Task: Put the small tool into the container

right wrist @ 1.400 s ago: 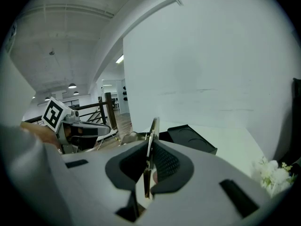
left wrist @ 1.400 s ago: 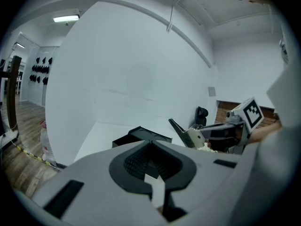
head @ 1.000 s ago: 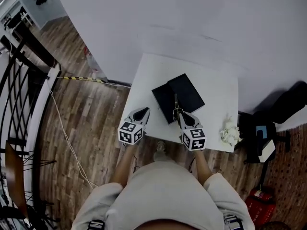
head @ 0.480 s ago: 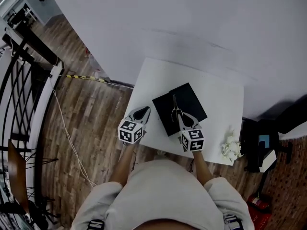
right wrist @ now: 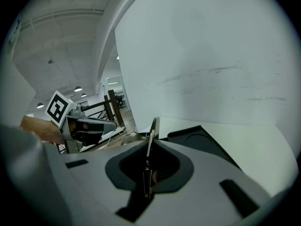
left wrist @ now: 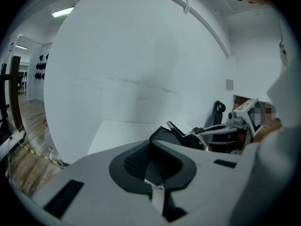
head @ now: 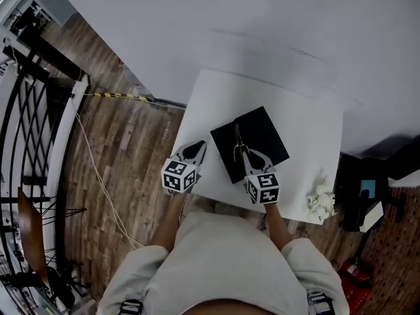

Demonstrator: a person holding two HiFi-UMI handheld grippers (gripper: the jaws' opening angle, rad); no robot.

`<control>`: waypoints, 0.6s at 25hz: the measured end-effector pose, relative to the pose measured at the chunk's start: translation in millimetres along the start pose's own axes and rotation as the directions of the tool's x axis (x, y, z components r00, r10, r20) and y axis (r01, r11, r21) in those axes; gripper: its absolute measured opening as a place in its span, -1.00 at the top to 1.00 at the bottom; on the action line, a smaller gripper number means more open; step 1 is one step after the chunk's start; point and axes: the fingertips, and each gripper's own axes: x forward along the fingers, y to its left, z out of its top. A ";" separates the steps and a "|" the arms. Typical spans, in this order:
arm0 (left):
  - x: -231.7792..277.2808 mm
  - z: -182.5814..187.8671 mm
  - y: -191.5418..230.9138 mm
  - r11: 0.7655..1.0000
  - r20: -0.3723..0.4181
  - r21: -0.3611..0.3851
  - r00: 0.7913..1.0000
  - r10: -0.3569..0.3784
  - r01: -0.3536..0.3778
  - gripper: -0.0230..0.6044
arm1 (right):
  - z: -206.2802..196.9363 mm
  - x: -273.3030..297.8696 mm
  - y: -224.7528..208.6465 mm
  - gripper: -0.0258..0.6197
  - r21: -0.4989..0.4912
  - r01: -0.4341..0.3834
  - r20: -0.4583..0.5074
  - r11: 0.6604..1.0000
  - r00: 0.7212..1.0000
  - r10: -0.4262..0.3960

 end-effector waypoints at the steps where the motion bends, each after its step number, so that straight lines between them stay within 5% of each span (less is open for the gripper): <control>1: 1.6 -0.6 -0.2 1.000 -0.004 0.001 1.000 -0.002 0.002 0.88 | -1.8 1.1 -0.2 0.86 0.003 -0.001 -0.003 1.000 1.000 0.001; 15: 15.9 -4.2 9.0 0.994 -0.042 0.023 0.994 -0.102 0.103 0.88 | -12.0 13.3 2.4 0.86 0.033 0.068 -0.028 0.997 0.997 -0.067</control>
